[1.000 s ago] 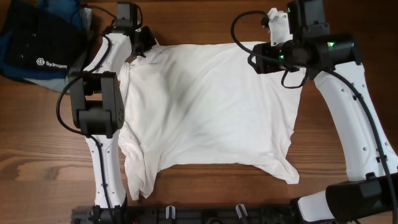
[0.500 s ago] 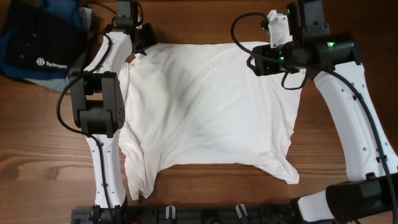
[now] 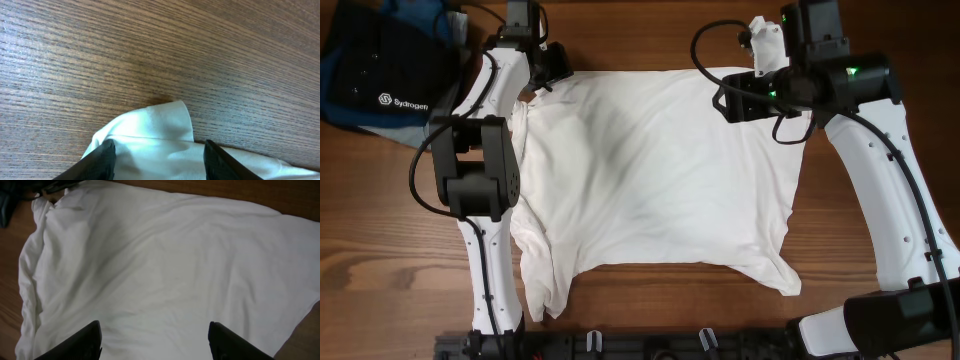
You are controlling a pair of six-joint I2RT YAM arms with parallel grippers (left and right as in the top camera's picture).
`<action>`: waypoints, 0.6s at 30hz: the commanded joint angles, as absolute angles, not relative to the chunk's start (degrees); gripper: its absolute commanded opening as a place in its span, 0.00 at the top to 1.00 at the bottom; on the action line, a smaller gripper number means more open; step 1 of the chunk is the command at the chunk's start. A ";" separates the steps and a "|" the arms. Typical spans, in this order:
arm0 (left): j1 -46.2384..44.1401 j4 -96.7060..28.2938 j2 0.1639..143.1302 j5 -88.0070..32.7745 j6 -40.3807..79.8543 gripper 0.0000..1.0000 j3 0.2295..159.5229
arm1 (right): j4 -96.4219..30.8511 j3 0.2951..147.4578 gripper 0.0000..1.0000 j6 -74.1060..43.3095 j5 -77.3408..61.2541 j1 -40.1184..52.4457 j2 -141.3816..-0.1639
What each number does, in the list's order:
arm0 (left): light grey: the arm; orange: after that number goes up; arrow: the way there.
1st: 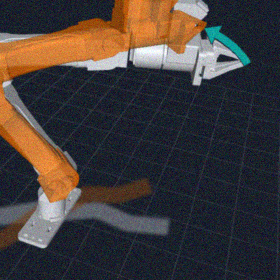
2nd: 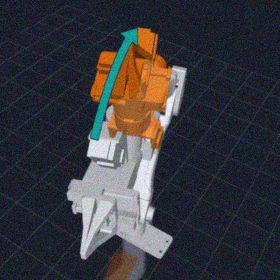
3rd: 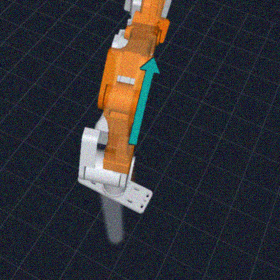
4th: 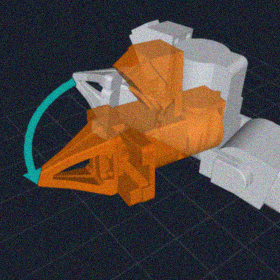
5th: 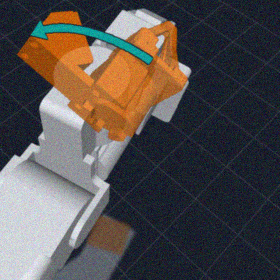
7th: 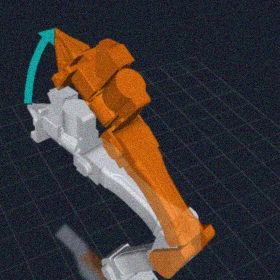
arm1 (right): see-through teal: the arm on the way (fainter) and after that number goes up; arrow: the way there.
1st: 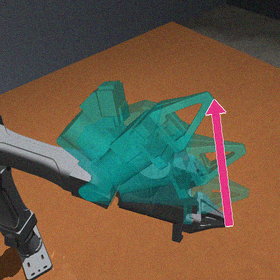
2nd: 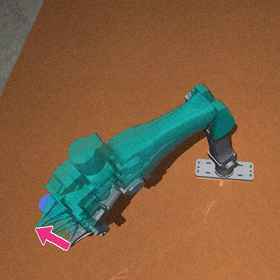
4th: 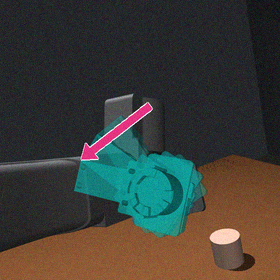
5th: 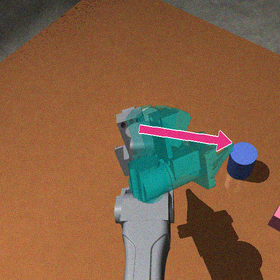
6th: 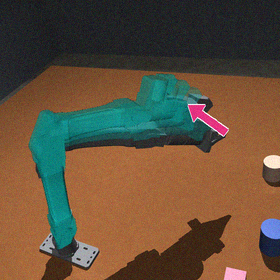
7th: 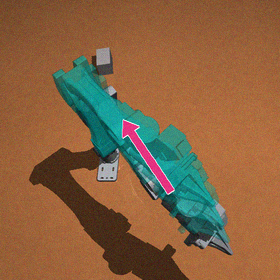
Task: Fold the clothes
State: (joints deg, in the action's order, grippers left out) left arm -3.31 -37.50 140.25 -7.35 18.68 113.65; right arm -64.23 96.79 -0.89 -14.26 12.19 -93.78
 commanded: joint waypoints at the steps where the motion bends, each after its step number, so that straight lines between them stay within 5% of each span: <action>1: -2.46 -39.03 144.68 -3.95 18.22 0.43 110.76 | -63.90 98.04 0.26 -0.08 -15.90 11.99 -93.86; 8: -2.44 -45.60 146.74 2.52 18.31 0.47 110.76 | -62.08 98.04 0.13 -0.21 -15.77 10.92 -93.86; 12: -2.44 -47.31 148.46 2.68 20.21 0.39 110.76 | -61.73 98.04 0.11 -0.21 -17.89 10.63 -93.86; 18: -2.44 -47.83 148.53 2.68 20.16 0.55 110.76 | -62.04 98.04 0.11 -0.21 -18.06 10.63 -93.86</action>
State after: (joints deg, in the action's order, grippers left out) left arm -3.49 -44.62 140.49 -0.45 18.90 115.13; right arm -62.13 96.79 -0.49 -16.51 10.70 -93.78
